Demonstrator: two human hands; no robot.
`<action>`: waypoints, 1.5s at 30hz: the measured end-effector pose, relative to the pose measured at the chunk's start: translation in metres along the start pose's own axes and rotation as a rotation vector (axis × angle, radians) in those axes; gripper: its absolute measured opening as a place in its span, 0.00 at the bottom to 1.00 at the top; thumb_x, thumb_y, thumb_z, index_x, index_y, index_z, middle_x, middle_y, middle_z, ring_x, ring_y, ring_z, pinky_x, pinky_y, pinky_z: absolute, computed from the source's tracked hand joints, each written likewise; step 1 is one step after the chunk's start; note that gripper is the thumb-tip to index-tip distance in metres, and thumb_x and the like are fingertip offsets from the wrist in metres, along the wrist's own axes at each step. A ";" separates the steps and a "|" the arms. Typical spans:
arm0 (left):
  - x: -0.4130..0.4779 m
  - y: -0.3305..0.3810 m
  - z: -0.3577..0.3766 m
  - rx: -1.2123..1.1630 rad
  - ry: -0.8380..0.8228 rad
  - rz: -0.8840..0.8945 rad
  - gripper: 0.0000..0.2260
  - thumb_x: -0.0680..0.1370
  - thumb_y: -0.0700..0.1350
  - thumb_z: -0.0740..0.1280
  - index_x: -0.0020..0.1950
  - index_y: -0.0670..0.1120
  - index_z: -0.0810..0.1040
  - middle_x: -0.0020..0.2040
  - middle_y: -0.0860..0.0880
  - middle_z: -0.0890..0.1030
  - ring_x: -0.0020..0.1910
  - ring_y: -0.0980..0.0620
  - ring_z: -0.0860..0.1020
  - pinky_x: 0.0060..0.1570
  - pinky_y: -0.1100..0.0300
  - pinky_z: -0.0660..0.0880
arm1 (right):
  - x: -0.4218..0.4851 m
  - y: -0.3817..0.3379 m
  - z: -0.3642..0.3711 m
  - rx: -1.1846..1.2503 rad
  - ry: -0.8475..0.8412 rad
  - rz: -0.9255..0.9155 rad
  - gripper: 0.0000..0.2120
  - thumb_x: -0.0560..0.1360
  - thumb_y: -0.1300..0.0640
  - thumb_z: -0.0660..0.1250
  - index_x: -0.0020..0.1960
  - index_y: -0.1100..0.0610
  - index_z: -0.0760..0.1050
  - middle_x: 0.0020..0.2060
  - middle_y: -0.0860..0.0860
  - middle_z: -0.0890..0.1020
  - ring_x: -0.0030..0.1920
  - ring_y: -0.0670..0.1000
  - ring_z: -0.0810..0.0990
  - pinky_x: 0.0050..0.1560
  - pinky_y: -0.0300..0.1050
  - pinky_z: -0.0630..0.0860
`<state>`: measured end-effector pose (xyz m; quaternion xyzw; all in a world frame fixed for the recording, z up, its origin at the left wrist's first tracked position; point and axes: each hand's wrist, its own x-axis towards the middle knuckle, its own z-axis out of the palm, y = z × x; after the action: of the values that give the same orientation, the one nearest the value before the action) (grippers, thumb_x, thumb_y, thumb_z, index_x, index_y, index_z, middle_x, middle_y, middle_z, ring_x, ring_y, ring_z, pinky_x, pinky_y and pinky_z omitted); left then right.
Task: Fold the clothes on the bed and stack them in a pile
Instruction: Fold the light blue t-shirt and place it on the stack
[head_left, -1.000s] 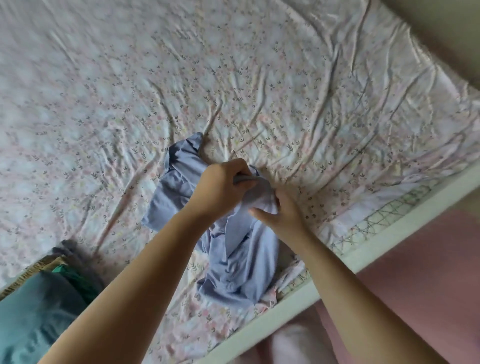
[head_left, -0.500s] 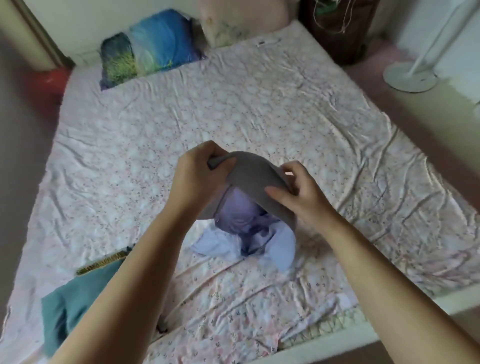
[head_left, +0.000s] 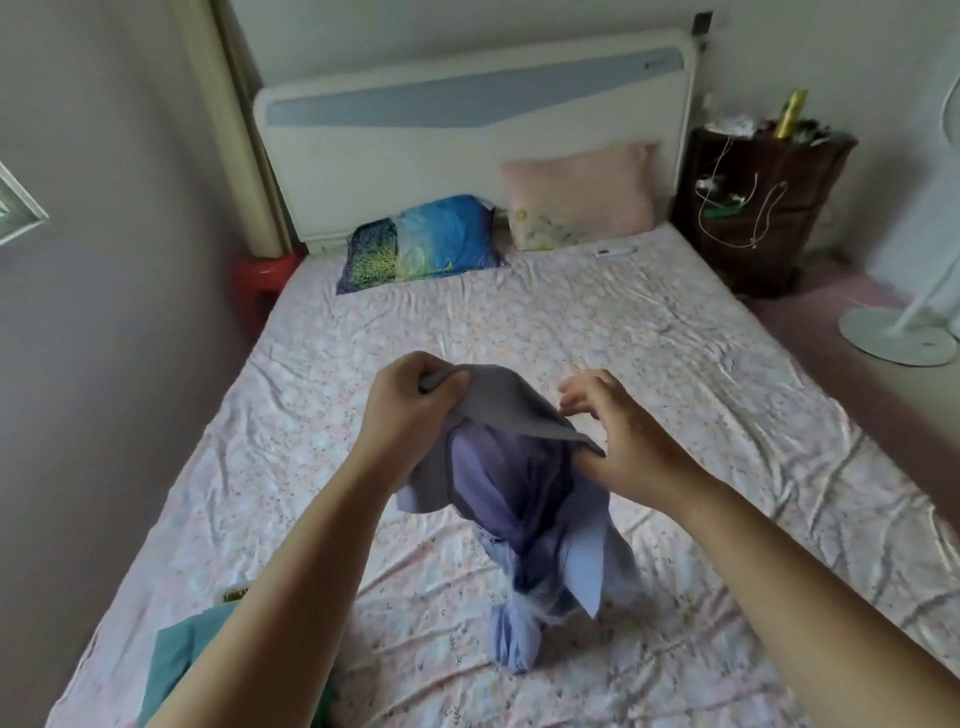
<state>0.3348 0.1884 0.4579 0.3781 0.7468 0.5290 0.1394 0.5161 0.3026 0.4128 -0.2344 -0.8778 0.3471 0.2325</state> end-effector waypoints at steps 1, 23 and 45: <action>-0.001 0.002 0.000 -0.019 -0.006 -0.017 0.08 0.74 0.41 0.68 0.35 0.48 0.75 0.33 0.51 0.76 0.35 0.53 0.73 0.37 0.58 0.72 | 0.001 0.007 -0.001 0.026 0.038 0.014 0.12 0.70 0.70 0.63 0.49 0.57 0.74 0.48 0.47 0.75 0.45 0.37 0.75 0.46 0.34 0.72; 0.006 -0.045 -0.037 0.252 -0.576 -0.154 0.16 0.77 0.49 0.65 0.30 0.47 0.69 0.25 0.55 0.66 0.26 0.56 0.62 0.28 0.63 0.59 | 0.017 0.028 -0.005 -0.006 -0.296 0.430 0.14 0.74 0.62 0.67 0.33 0.56 0.65 0.31 0.50 0.68 0.33 0.47 0.66 0.34 0.41 0.61; 0.004 -0.087 -0.040 -0.401 -0.373 -0.545 0.15 0.76 0.48 0.65 0.45 0.35 0.78 0.34 0.41 0.81 0.31 0.48 0.79 0.33 0.59 0.77 | 0.010 0.038 0.020 0.240 -0.126 0.830 0.11 0.79 0.65 0.57 0.39 0.60 0.71 0.34 0.56 0.75 0.34 0.53 0.76 0.35 0.45 0.76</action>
<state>0.2712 0.1508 0.3964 0.2208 0.6635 0.5301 0.4796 0.5062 0.3230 0.3751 -0.5168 -0.6751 0.5245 0.0449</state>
